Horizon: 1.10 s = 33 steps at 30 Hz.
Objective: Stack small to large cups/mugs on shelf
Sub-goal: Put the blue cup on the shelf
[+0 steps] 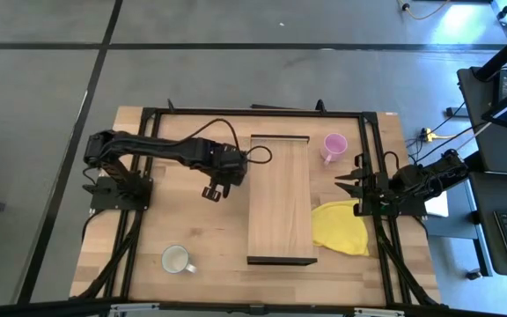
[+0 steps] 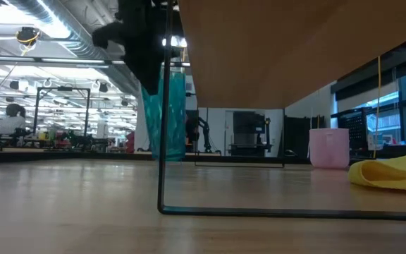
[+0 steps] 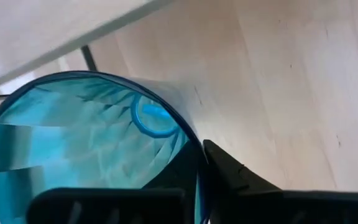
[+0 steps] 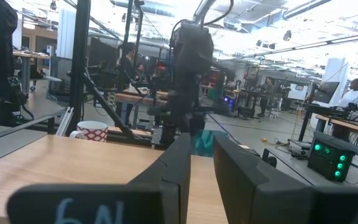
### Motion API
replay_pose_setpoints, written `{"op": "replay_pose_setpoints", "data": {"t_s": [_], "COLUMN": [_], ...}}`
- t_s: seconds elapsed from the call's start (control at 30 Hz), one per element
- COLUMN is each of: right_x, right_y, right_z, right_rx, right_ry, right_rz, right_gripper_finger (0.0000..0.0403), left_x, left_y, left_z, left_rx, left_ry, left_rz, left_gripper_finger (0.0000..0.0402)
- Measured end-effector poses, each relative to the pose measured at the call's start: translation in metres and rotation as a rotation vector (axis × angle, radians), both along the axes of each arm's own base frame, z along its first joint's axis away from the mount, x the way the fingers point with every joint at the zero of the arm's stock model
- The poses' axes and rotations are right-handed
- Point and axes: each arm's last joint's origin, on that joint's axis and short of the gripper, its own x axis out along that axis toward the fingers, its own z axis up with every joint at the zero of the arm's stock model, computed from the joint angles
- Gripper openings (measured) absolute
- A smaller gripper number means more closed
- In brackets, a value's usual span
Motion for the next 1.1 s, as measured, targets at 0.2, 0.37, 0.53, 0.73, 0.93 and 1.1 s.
{"op": "replay_pose_setpoints", "data": {"t_s": [0.2, 0.37, 0.53, 0.73, 0.93, 1.1], "right_x": [0.0, 0.0, 0.0, 0.0, 0.0, 0.0], "right_y": [0.0, 0.0, 0.0, 0.0, 0.0, 0.0], "right_z": [0.0, 0.0, 0.0, 0.0, 0.0, 0.0], "right_rx": [-0.001, 0.0, 0.0, -0.001, -0.001, 0.0], "right_ry": [0.001, 0.0, 0.0, 0.001, 0.001, 0.002], "right_rz": [0.0, 0.0, 0.0, 0.0, 0.0, -0.002], "right_gripper_finger": [0.0071, 0.0071, 0.0071, 0.0071, 0.0071, 0.0071], "left_x": [-0.002, -0.016, -0.026, -0.002, 0.041, 0.058], "left_y": [-0.007, -0.012, -0.015, -0.016, -0.005, 0.013], "left_z": [0.04, 0.103, 0.157, 0.175, 0.145, 0.124], "left_rx": [0.034, 0.033, -0.033, -0.044, -0.003, -0.025], "left_ry": [-0.004, -0.046, -0.224, -0.272, -0.172, -0.11], "left_rz": [0.002, 0.004, -0.002, -0.004, 0.074, 0.16], "left_gripper_finger": [0.0006, 0.0004, 0.0004, 0.0003, 0.0004, 0.0004]}}
